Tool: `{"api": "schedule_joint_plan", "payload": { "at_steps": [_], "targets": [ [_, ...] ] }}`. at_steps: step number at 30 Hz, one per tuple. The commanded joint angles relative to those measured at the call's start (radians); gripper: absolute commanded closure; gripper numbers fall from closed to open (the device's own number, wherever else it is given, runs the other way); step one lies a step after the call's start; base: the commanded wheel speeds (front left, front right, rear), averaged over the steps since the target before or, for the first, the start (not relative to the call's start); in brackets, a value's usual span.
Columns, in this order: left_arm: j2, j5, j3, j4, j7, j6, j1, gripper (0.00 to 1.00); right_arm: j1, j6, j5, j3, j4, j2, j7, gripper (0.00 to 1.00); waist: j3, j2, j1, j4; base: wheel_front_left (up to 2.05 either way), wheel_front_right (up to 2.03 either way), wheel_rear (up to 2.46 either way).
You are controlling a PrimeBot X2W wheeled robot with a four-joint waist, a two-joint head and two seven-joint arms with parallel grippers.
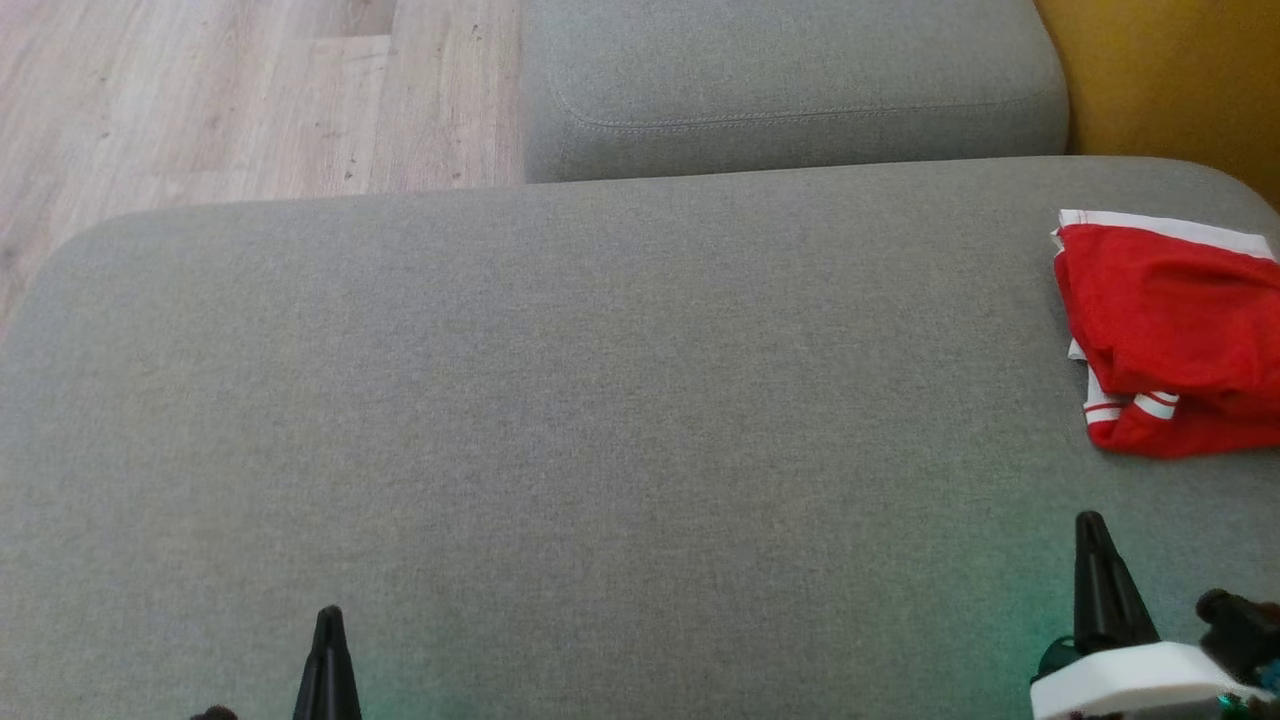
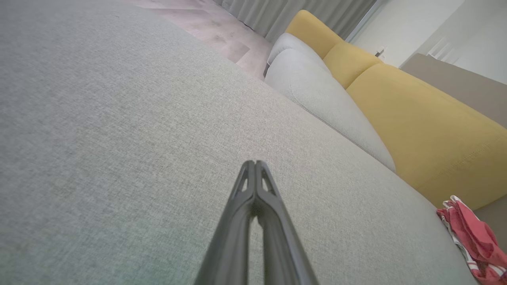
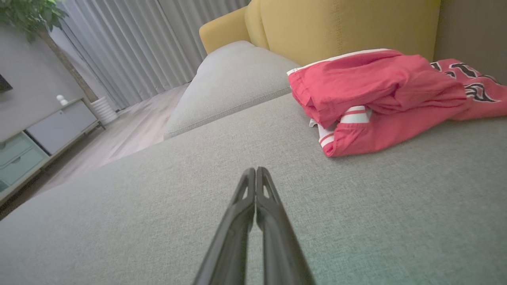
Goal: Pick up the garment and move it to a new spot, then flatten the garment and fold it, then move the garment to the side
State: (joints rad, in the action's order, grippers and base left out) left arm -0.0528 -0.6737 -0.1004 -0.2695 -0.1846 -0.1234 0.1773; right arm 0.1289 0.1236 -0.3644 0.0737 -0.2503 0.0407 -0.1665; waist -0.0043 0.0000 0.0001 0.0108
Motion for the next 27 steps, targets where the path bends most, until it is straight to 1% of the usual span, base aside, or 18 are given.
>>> {"api": "schedule_joint_plan", "payload": {
  "at_steps": [1, 27],
  "targets": [
    [-0.011, -0.03, 0.017, 0.028, 0.009, -0.002, -0.046, 1.0, -0.045, 0.002, -0.039, 0.002, 0.029, 0.006, 0.008, 1.0, 0.0, 0.0, -0.0001, 0.0, 0.0, 0.0, 0.0],
    [-0.016, -0.281, 0.058, 0.029, 0.077, -0.003, -0.108, 1.0, -0.096, 0.003, -0.363, 0.01, 0.023, 0.008, 0.079, 1.0, 0.002, 0.0, -0.0001, -0.003, 0.0, 0.0, 0.0]
  ]
}}
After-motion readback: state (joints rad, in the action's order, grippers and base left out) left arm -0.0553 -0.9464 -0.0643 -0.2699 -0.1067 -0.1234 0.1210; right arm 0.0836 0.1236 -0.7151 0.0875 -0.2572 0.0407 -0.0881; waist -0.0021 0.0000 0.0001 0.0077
